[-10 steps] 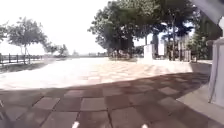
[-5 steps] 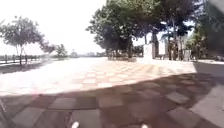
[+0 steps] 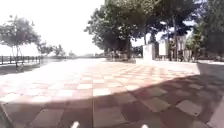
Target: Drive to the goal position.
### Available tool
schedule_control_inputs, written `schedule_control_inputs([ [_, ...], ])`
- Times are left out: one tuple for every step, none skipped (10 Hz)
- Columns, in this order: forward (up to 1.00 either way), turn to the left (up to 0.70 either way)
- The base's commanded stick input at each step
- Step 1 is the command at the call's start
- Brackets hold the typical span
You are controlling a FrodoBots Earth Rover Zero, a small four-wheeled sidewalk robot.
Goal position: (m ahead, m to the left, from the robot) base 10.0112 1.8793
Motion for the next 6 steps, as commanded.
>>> schedule_control_inputs([
  [0.7, 0.0],
  [0.7, 0.0],
  [0.7, 0.0],
  [0.7, 0.0],
  [0.7, 0.0],
  [0.7, 0.0],
])
